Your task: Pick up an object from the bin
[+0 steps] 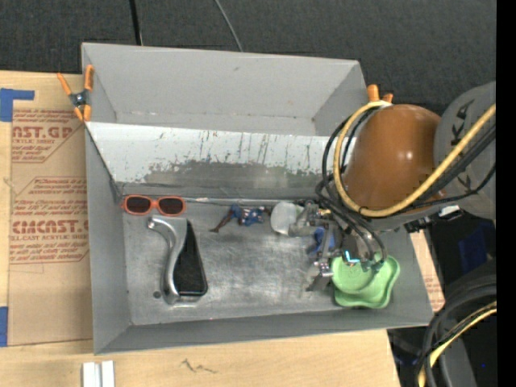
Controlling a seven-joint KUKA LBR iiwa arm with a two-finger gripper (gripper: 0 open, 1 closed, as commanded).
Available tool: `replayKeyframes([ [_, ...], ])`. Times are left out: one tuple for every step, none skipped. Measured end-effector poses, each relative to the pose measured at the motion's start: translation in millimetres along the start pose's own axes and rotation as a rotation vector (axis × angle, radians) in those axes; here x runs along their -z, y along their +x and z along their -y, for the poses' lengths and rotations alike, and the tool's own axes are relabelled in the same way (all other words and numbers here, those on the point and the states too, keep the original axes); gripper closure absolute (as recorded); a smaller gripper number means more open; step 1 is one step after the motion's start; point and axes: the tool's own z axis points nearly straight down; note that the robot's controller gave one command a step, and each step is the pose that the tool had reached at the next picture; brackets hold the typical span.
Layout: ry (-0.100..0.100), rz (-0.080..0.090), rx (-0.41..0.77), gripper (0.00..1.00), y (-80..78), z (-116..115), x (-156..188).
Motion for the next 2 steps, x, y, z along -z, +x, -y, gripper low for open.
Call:
replayKeyframes([
  [0.000,0.008,0.000,0.00,-1.7,0,4],
  [-0.001,0.013,-0.039,0.00,-25.9,42,-33],
])
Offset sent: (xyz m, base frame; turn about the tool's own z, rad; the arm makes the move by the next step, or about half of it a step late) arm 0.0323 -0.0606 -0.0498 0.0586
